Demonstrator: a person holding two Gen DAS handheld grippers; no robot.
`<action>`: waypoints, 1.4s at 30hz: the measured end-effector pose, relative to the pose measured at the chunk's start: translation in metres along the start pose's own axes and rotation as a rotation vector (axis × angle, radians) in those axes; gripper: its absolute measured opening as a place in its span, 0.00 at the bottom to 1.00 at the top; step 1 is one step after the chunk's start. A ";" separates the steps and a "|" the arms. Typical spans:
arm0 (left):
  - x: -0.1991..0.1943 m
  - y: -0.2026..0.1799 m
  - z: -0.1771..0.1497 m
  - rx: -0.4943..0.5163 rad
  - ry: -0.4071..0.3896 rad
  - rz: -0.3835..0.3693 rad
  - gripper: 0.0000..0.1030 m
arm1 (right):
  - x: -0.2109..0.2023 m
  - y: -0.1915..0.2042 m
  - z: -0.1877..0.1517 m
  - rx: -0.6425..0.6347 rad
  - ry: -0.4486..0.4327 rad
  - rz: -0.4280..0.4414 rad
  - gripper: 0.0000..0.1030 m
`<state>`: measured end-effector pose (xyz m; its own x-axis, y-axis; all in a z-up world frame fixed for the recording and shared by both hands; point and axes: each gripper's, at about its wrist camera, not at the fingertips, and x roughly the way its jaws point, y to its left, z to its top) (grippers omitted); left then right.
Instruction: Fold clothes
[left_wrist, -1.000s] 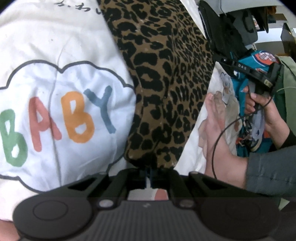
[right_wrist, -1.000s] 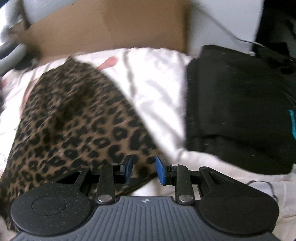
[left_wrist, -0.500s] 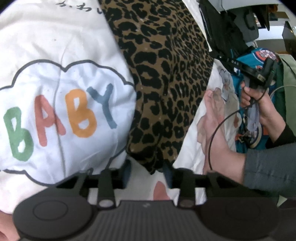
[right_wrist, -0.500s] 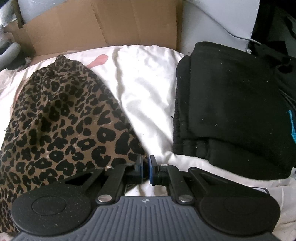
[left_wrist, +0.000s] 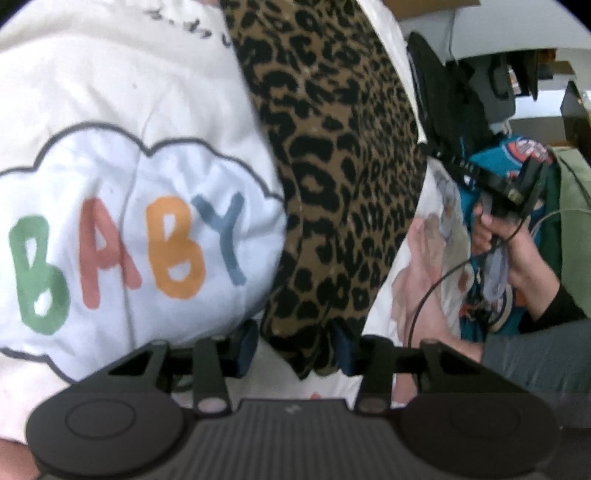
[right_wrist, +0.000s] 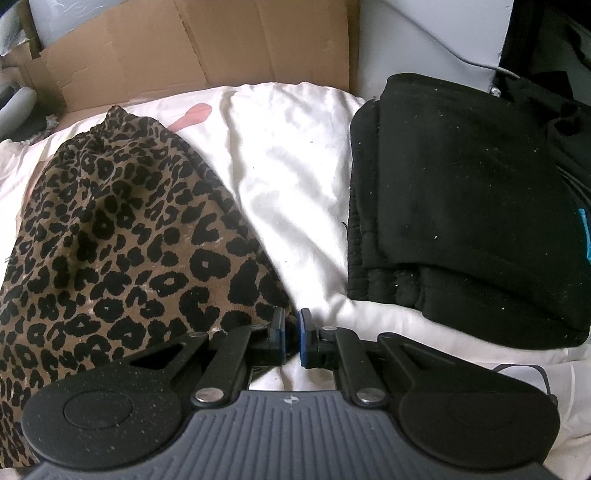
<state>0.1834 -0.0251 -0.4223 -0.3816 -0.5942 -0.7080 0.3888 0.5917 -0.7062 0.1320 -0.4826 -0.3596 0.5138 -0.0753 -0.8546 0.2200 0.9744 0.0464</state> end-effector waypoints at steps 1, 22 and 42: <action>0.001 -0.001 0.000 0.001 -0.005 -0.006 0.46 | 0.000 0.000 0.000 0.000 -0.001 0.000 0.06; 0.028 0.016 -0.004 -0.119 0.089 -0.150 0.24 | 0.001 -0.009 -0.001 0.054 -0.006 0.022 0.14; 0.030 -0.005 0.008 -0.010 0.108 -0.029 0.07 | -0.003 -0.025 0.005 0.135 0.006 0.106 0.33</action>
<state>0.1770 -0.0497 -0.4401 -0.4811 -0.5493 -0.6832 0.3677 0.5810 -0.7261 0.1287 -0.5079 -0.3556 0.5350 0.0286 -0.8444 0.2741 0.9395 0.2055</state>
